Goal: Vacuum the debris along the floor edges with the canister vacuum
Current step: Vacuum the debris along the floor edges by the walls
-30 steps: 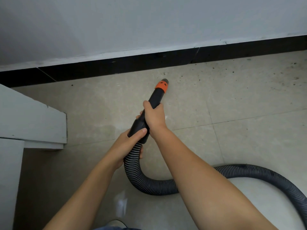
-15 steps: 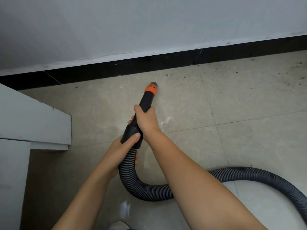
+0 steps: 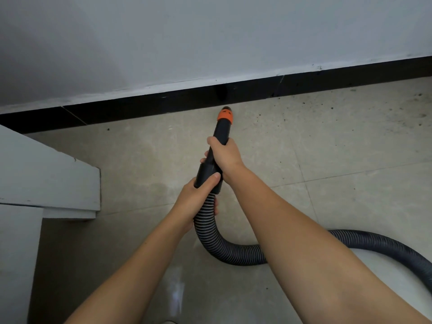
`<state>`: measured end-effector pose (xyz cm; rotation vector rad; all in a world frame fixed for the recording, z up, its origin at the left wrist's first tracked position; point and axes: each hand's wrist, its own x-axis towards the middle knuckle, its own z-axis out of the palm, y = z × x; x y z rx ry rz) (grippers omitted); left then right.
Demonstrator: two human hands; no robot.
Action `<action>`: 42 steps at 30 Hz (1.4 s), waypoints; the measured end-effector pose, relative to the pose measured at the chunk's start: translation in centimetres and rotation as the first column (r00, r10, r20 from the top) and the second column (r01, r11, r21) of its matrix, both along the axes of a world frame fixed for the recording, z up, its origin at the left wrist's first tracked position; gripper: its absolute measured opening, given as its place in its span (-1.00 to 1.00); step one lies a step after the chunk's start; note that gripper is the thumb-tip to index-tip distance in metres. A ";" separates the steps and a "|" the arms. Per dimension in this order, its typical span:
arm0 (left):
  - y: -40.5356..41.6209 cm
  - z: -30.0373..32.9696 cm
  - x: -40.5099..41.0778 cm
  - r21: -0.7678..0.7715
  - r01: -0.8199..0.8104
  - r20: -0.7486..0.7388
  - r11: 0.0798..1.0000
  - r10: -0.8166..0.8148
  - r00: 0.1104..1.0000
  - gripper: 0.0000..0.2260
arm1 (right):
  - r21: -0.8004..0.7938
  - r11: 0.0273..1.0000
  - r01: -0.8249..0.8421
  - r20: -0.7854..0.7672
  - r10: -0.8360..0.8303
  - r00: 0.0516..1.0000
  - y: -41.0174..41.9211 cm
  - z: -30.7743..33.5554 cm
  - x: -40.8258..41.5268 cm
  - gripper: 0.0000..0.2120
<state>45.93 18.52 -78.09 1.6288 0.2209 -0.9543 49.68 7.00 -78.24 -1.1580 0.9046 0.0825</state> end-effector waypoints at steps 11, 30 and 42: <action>-1.0 -0.6 -0.4 -0.009 -0.051 0.011 0.999 0.052 0.999 -0.70 | -0.001 0.995 -0.101 0.001 0.101 0.995 -0.7 0.0 0.1 -0.74; 4.8 -0.7 -0.2 0.034 0.162 -0.019 0.986 -0.161 0.987 -0.57 | -0.038 0.992 0.121 -0.027 -0.122 0.992 3.9 -0.7 -2.8 -0.74; 1.6 -1.3 -0.2 -0.002 0.253 -0.042 0.967 -0.253 0.967 -0.71 | -0.144 0.972 0.184 -0.062 -0.195 0.979 0.9 -1.5 -3.4 -0.73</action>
